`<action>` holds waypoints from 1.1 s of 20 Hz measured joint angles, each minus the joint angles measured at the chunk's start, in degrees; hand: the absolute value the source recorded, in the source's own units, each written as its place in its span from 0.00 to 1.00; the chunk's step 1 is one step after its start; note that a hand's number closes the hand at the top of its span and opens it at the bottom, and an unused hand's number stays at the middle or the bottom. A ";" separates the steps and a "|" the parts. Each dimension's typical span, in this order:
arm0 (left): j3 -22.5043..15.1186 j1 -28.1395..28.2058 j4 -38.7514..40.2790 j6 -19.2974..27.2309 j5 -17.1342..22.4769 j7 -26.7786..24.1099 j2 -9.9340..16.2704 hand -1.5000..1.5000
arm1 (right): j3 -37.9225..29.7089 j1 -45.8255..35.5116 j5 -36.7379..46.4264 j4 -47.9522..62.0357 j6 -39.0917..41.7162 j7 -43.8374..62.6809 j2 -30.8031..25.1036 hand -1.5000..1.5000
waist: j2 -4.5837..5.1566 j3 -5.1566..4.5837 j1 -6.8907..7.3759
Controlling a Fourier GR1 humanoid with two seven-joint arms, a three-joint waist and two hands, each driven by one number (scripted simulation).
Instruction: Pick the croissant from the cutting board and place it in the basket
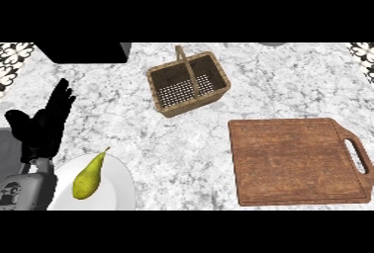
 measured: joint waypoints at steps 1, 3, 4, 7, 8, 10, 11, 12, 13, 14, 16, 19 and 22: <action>-0.09 0.57 -0.37 -0.06 -0.05 -0.17 -0.03 0.50 | -0.06 -0.01 0.23 -0.01 -0.79 0.64 0.00 1.00 | -0.09 -0.01 -0.04; 0.07 0.44 -0.80 0.17 0.00 0.21 -0.02 0.50 | -0.13 -0.02 0.40 -0.04 -1.94 1.81 0.00 1.00 | -0.16 -0.04 -0.20; -0.09 0.48 -0.67 0.39 -0.32 -0.07 -0.18 0.50 | -0.18 -0.04 0.56 -0.05 -2.73 2.31 0.00 1.00 | -0.15 -0.06 -0.35; 0.01 0.40 -1.02 0.45 -0.25 0.33 -0.12 0.50 | -0.32 -0.06 0.74 -0.04 -5.96 3.57 0.01 1.00 | -0.15 -0.08 -0.27; -0.09 0.71 -1.19 0.43 -0.25 0.18 -0.28 0.50 | -0.34 -0.03 0.51 -0.06 -7.18 3.87 0.03 1.00 | -0.14 -0.08 -0.22; -0.11 1.14 -1.32 0.14 -0.15 -0.02 -0.21 0.50 | -0.28 -0.08 0.18 -0.10 -9.84 4.31 0.01 1.00 | -0.12 -0.09 -0.04; -0.05 1.13 -1.44 0.08 -0.15 0.01 -0.07 0.50 | -0.28 -0.13 0.21 -0.11 -11.25 4.57 -0.02 1.00 | -0.14 -0.10 0.02; -0.03 0.89 -1.33 0.22 -0.19 0.03 -0.15 0.50 | -0.35 -0.16 0.43 -0.10 -12.31 4.91 -0.02 1.00 | -0.08 -0.11 -0.01; -0.07 0.97 -1.20 0.14 -0.22 -0.15 -0.16 0.50 | -0.38 -0.26 0.80 -0.07 -13.45 5.12 -0.07 1.00 | -0.06 -0.13 0.04; -0.25 0.89 -1.26 0.10 -0.26 -0.16 -0.27 0.50 | -0.75 -0.56 1.21 0.16 -14.45 5.16 -0.17 1.00 | -0.02 -0.14 0.16; -0.32 0.63 -1.17 0.12 -0.39 -0.09 -0.25 0.50 | -1.29 -1.36 2.56 0.34 -16.05 5.88 -0.44 1.00 | 0.01 -0.16 0.24; -0.31 -0.10 -1.25 0.05 -0.42 0.44 -0.03 0.50 | -2.54 -4.11 4.74 0.23 -17.92 7.50 -1.17 1.00 | 0.04 -0.19 0.53; -0.10 -0.24 -0.93 -0.33 -0.22 0.35 0.27 0.50 | -5.58 -10.28 6.78 -2.22 -17.18 11.12 -1.60 1.00 | 0.10 -0.24 0.97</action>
